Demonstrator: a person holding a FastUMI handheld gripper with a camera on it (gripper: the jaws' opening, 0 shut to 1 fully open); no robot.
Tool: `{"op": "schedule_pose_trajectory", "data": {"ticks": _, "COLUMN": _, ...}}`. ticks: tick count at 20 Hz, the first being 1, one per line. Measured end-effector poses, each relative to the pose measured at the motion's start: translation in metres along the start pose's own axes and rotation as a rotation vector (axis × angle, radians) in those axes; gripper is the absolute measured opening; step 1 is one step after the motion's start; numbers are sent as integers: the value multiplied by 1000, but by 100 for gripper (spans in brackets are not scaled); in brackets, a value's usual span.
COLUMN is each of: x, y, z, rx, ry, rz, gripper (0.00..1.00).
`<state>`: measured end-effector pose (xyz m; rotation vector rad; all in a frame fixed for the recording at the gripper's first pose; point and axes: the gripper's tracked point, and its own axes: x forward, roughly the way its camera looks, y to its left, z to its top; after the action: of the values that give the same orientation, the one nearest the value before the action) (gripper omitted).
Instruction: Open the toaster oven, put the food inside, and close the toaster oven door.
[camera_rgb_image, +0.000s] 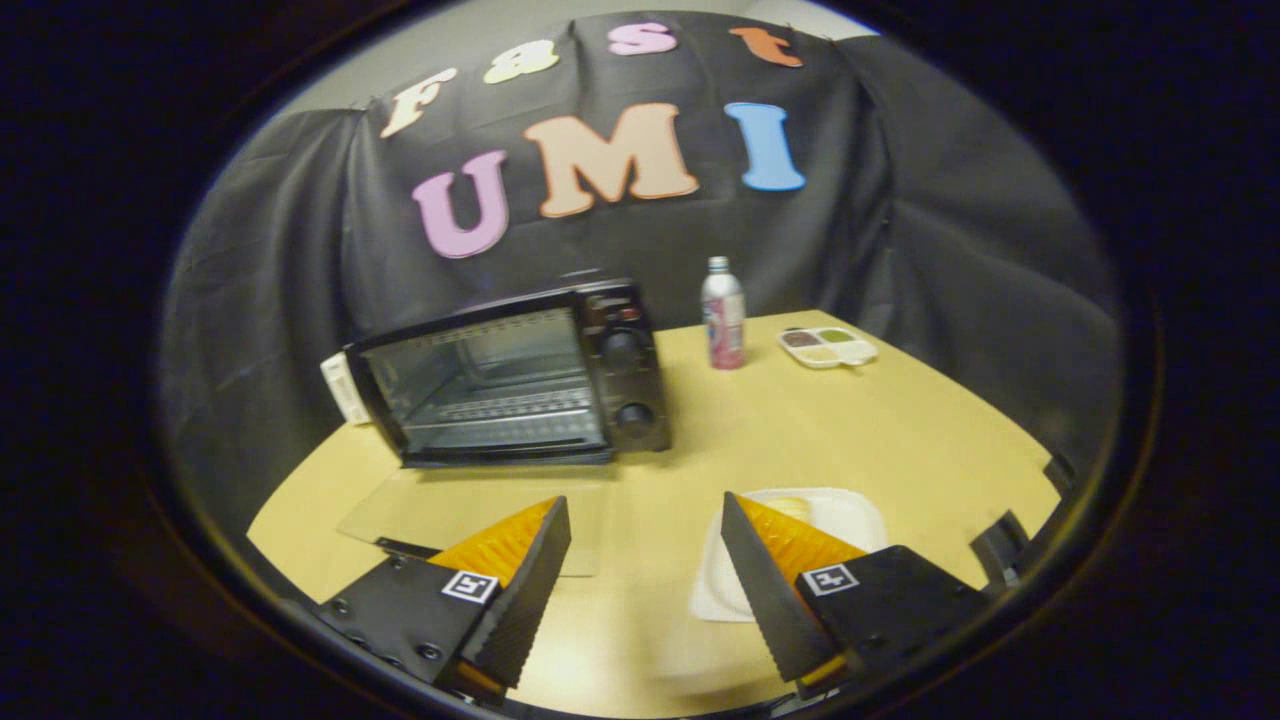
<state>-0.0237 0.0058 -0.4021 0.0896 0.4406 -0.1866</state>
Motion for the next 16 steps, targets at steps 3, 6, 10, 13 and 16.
{"op": "schedule_pose_trajectory", "data": {"ticks": 3, "x": 14, "y": -37, "z": -16, "rx": 15, "ry": 82, "rz": -48, "gripper": 94}}
{"op": "schedule_pose_trajectory", "data": {"ticks": 6, "x": 28, "y": -60, "z": -38, "rx": 6, "ry": 171, "rz": -88, "gripper": 94}}
{"op": "schedule_pose_trajectory", "data": {"ticks": 10, "x": 38, "y": -66, "z": -67, "rx": 7, "ry": 265, "rz": -95, "gripper": 94}}
{"op": "schedule_pose_trajectory", "data": {"ticks": 13, "x": 42, "y": -74, "z": -72, "rx": -57, "ry": 267, "rz": -125, "gripper": 82}}
{"op": "schedule_pose_trajectory", "data": {"ticks": 16, "x": 42, "y": -72, "z": -69, "rx": -95, "ry": 253, "rz": -128, "gripper": 63}}
